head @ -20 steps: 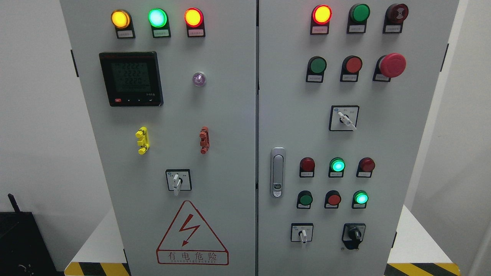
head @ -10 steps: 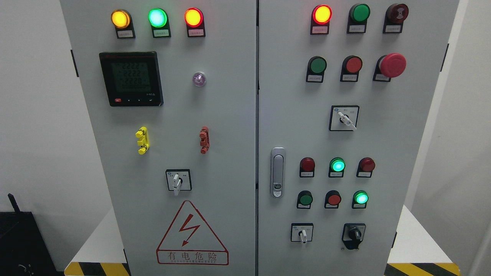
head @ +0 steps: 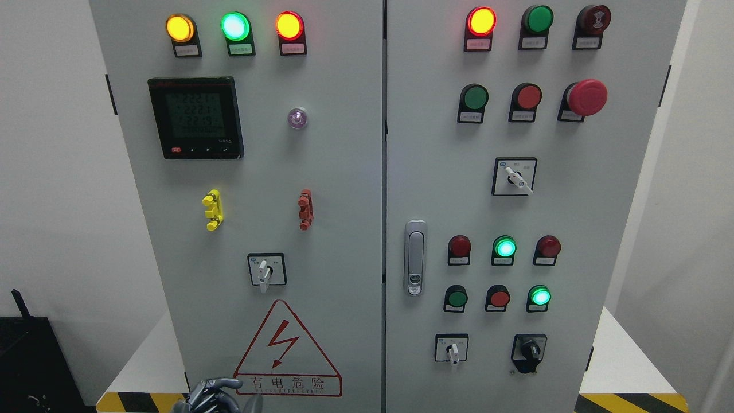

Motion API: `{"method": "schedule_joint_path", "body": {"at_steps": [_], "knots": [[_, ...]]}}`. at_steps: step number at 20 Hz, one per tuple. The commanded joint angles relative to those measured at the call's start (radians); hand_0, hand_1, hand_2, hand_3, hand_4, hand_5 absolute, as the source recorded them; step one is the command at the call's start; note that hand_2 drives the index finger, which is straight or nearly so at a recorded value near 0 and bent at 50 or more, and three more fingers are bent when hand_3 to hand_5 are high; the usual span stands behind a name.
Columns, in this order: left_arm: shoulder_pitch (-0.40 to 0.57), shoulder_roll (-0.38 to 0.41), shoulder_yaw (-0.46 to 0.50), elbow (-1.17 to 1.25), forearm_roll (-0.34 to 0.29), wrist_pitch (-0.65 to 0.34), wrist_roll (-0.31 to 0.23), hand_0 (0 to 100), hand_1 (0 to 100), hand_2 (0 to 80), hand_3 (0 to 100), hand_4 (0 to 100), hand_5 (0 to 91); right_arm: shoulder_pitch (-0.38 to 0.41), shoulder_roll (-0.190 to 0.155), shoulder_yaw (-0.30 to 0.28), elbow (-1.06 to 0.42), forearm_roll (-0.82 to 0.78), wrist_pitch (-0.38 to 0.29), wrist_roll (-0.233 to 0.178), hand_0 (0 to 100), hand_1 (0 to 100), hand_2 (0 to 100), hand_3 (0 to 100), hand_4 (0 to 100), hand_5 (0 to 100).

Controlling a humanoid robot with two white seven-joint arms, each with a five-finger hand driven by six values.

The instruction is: Turn on light switch 1

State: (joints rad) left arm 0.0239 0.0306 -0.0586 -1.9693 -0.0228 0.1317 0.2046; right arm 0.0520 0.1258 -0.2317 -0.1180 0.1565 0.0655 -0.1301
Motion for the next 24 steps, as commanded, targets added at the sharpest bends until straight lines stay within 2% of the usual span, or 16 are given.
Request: {"method": "schedule_joint_path", "body": {"at_steps": [1, 6, 10, 13, 16, 24], "knots": [[-0.073, -0.078, -0.036, -0.034, -0.049, 0.051, 0.001, 5, 74, 51.7, 86, 90, 85.5, -0.001, 0.0, -0.001, 0.0, 0.0, 0.0, 0.0, 31, 0, 0, 0, 0, 0], [-0.099, -0.093, -0.035, -0.034, -0.055, 0.098, 0.019, 4, 74, 52.2, 87, 90, 85.7, -0.001, 0.0, 0.0, 0.0, 0.0, 0.0, 0.0, 31, 0, 0, 0, 0, 0], [-0.122, -0.116, -0.033, -0.034, -0.097, 0.147, 0.038, 3, 73, 52.2, 87, 91, 85.8, 0.0, 0.0, 0.0, 0.0, 0.0, 0.0, 0.0, 31, 0, 0, 0, 0, 0], [-0.136, -0.139, -0.023, -0.026, -0.103, 0.154, 0.039, 3, 73, 51.8, 87, 91, 85.9, 0.0, 0.0, 0.0, 0.0, 0.0, 0.0, 0.0, 31, 0, 0, 0, 0, 0], [-0.153, -0.147, -0.017, -0.016, -0.143, 0.157, 0.039, 3, 73, 51.7, 87, 91, 85.9, 0.0, 0.0, 0.0, 0.0, 0.0, 0.0, 0.0, 31, 0, 0, 0, 0, 0], [-0.21, -0.155, 0.013, -0.009, -0.15, 0.213, 0.039, 4, 72, 51.6, 88, 91, 85.9, 0.0, 0.0, 0.0, 0.0, 0.0, 0.0, 0.0, 31, 0, 0, 0, 0, 0]]}}
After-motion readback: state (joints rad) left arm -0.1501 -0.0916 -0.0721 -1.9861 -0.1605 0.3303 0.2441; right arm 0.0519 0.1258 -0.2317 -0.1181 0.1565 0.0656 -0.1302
